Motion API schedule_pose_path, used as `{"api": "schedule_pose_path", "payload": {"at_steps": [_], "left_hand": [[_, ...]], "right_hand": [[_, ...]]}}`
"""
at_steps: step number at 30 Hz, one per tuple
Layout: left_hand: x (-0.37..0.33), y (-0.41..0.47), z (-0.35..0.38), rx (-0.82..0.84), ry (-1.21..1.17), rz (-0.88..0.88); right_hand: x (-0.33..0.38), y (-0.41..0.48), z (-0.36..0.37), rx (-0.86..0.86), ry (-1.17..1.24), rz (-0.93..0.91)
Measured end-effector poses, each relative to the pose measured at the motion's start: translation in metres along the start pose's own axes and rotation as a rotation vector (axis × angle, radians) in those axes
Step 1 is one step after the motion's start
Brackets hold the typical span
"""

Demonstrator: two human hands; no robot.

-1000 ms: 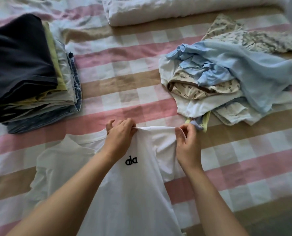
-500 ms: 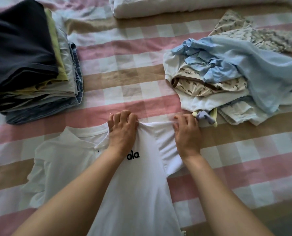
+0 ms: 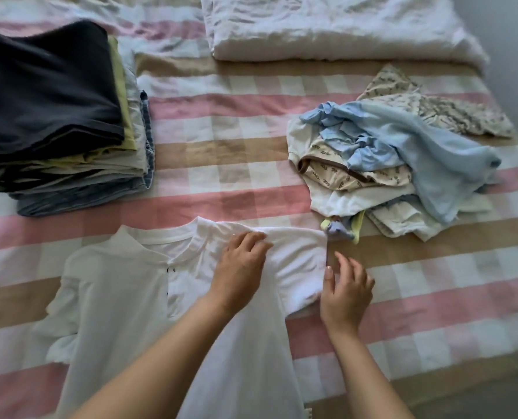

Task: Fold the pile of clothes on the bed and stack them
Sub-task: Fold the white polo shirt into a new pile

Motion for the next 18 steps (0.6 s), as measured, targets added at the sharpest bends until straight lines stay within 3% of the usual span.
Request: {"api": "schedule_pose_path", "payload": {"at_steps": [2, 5, 10, 15, 18], "left_hand": [[-0.012, 0.014, 0.013, -0.01, -0.037, -0.008], [-0.026, 0.042, 0.037, 0.065, 0.008, -0.041], [-0.03, 0.078, 0.068, 0.096, 0.087, -0.119], [-0.025, 0.084, 0.076, -0.005, 0.096, -0.099], [-0.023, 0.08, 0.076, -0.043, 0.024, -0.104]], "right_hand": [[-0.008, -0.01, -0.004, -0.03, 0.021, 0.117], [-0.019, -0.029, 0.0, 0.117, -0.021, 0.24], [-0.017, -0.039, 0.003, 0.333, -0.083, 0.22], [-0.023, -0.038, -0.009, 0.133, 0.3, 0.192], [-0.013, -0.035, -0.01, 0.186, 0.429, 0.19]]}}
Point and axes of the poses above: each hand's wrist, its own y-axis towards the middle knuckle, its own z-axis out of the palm, x = y × z, the point moved 2 cm from there along y, towards the middle knuckle, and after that the axes turned 9 degrees about -y, right-handed, at the moved point
